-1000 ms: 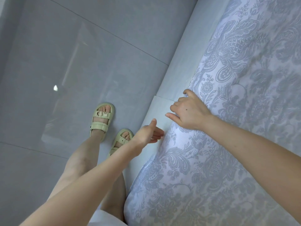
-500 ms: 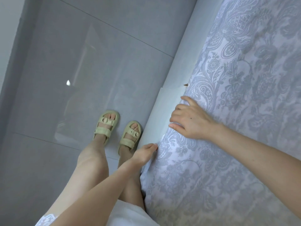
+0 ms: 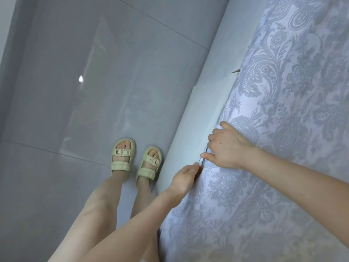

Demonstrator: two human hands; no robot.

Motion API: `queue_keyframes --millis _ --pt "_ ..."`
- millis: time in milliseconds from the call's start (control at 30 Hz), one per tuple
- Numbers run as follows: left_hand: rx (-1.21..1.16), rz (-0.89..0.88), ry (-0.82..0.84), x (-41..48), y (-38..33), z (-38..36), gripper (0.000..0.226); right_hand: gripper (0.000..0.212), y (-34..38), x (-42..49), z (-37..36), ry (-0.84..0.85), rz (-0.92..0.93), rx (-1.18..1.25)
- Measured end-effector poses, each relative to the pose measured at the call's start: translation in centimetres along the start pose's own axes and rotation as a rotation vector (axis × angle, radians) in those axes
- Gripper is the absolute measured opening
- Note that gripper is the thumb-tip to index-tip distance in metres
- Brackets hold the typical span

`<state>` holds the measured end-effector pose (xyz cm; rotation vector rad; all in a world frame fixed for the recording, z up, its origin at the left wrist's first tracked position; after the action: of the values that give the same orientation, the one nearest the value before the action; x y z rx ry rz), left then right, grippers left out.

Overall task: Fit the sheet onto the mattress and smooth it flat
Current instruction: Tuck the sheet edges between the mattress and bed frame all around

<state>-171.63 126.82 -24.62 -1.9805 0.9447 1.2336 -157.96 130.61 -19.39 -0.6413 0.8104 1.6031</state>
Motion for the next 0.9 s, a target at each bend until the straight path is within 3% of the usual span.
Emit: queue_keyframes --millis 133,233,300,367,467,600,767,900 --pt "-0.027 -0.038 -0.044 -0.6 0.3 -0.3 0.036 0.062 0.8 0.6 -0.4 0.068 0.022 -0.005" --pt "-0.065 -0.121 -0.083 -0.9 0.1 -0.2 0.033 0.070 0.5 0.7 -0.6 -0.096 0.069 0.016" --pt "-0.062 -0.169 -0.118 -1.0 0.1 -0.2 0.033 0.065 0.1 -0.2 -0.8 -0.241 0.099 -0.012" --pt "0.005 -0.210 -0.171 -0.9 0.3 -0.2 0.034 0.062 -0.1 -0.7 -1.2 -0.269 0.090 -0.026" --pt "0.187 -0.265 -0.262 -1.0 0.2 -0.2 0.038 0.075 0.5 -0.1 -1.4 -0.117 0.060 -0.034" --pt "0.064 -0.237 -0.241 -0.5 0.4 0.0 0.037 0.070 1.0 1.2 -1.6 0.069 0.054 -0.038" --pt "-0.173 -0.159 -0.050 -0.4 1.8 -1.7 0.041 0.078 0.8 1.8 -2.6 0.302 -0.032 0.012" --pt "-0.115 -0.120 0.155 -0.1 1.0 -4.3 0.053 0.076 0.3 1.3 -2.3 0.334 -0.055 0.055"
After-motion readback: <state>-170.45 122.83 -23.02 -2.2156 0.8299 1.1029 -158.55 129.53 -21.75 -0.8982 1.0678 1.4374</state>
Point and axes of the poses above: each hand's wrist, its own x-axis towards the middle knuckle, its own z-axis out of the back of the hand, y = z × x, the point moved 8 cm from there along x, towards the middle knuckle, and after that the axes turned 8 degrees about z, right-handed, at the moved point
